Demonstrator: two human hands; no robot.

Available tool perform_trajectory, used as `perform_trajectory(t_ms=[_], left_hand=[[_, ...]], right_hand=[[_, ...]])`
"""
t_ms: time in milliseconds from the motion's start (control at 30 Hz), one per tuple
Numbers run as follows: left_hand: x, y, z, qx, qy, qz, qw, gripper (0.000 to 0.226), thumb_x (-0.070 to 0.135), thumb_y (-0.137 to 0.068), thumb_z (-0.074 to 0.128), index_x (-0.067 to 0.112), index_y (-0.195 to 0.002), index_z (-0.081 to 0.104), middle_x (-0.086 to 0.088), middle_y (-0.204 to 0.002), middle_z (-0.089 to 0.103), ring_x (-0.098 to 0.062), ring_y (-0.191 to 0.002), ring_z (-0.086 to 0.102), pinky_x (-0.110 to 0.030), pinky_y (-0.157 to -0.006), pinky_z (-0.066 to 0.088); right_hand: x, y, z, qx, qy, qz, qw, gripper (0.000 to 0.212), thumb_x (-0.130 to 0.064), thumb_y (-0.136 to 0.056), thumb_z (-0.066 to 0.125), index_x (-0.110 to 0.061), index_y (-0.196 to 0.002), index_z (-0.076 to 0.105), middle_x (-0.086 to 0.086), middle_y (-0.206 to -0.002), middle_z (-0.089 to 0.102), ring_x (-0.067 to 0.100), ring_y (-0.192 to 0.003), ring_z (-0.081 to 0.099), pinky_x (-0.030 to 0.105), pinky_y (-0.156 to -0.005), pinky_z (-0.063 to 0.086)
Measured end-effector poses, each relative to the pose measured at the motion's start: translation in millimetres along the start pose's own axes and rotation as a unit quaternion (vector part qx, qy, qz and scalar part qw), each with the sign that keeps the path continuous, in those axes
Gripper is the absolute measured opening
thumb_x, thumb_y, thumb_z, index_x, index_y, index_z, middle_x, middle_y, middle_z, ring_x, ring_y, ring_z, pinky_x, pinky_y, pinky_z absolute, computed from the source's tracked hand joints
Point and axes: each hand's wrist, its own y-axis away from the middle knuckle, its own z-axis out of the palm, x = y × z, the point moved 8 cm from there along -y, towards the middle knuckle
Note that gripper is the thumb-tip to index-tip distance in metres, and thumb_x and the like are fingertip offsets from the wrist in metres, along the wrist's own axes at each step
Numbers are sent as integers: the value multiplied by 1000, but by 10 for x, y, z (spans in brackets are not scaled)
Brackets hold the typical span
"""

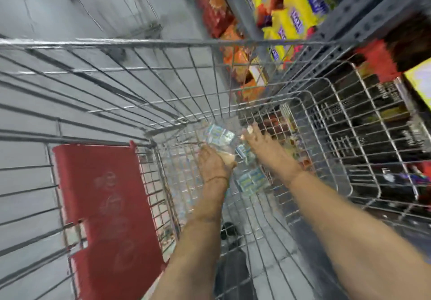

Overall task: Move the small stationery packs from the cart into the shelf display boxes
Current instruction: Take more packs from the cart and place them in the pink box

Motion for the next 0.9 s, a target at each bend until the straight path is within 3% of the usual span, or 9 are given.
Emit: perform_trajectory(t_ms=[100, 167, 267, 400, 467, 533, 667, 800, 900], left_hand=[[124, -28, -80, 11, -39, 77, 996, 100, 40, -67, 76, -5, -138, 22, -21, -139, 34, -34, -129, 35, -39, -109, 31], [161, -49, -96, -9, -81, 125, 989, 102, 41, -67, 75, -3, -139, 19, -20, -139, 32, -34, -130, 32, -39, -110, 30], [77, -60, -40, -38, -101, 125, 986, 111, 42, -66, 80, 0, -143, 12, -19, -146, 25, -34, -137, 24, -43, -116, 24], [103, 13, -70, -30, -108, 150, 982, 113, 32, -66, 81, -4, -144, 8, -20, -141, 30, -33, -130, 32, -39, -115, 29], [207, 111, -186, -21, -139, 190, 972, 107, 34, -64, 80, -4, -141, 16, -16, -136, 34, -30, -127, 36, -33, -114, 28], [396, 240, -350, -22, -182, 234, 955, 103, 35, -61, 80, -1, -138, 22, -15, -135, 36, -29, -127, 36, -34, -114, 28], [921, 587, -686, -64, -255, 300, 917, 111, 31, -62, 82, 0, -143, 13, -17, -145, 28, -31, -133, 28, -36, -118, 24], [1666, 1089, -1058, -87, -305, 363, 876, 112, 29, -62, 82, 1, -144, 11, -15, -150, 23, -30, -138, 26, -36, -114, 28], [2384, 1591, -1188, -92, -345, 453, 817, 110, 29, -63, 79, 0, -144, 10, -16, -151, 20, -27, -140, 22, -36, -115, 25]], right_hand=[[56, -23, 28, -26, -41, 40, 998, 85, -14, -88, 59, -12, -150, 1, 31, -156, -1, 44, -121, 48, 43, -93, 47], [100, -49, 39, -27, -49, 53, 997, 88, -19, -88, 60, -8, -150, -1, 29, -156, -8, 44, -134, 34, 43, -104, 41], [53, -70, 48, -10, 7, 5, 1000, 81, -14, -89, 50, -2, -149, -4, 23, -158, -9, 39, -146, 3, 47, -120, 19], [-2, 9, -58, 46, 17, -26, 998, 86, -11, -84, 60, 0, -148, 4, 18, -158, 14, 33, -145, 15, 38, -122, 10], [12, 130, -181, 44, -17, -11, 999, 93, -12, -80, 68, -2, -148, 7, 16, -157, 19, 32, -144, 18, 35, -121, 11], [64, 312, -375, 56, -36, 4, 998, 95, -22, -76, 73, -4, -147, 12, 16, -153, 26, 32, -141, 23, 39, -120, 15], [212, 841, -847, 75, -34, 18, 996, 96, -44, -75, 71, -2, -143, 19, 17, -146, 33, 34, -138, 26, 45, -119, 14], [543, 1599, -1440, 105, -84, 67, 989, 104, -40, -72, 76, 1, -145, 14, 19, -151, 26, 34, -139, 23, 43, -119, 21], [878, 2337, -1839, 157, -103, 114, 976, 100, -35, -69, 77, 3, -142, 20, 19, -146, 29, 35, -135, 29, 40, -115, 28]])
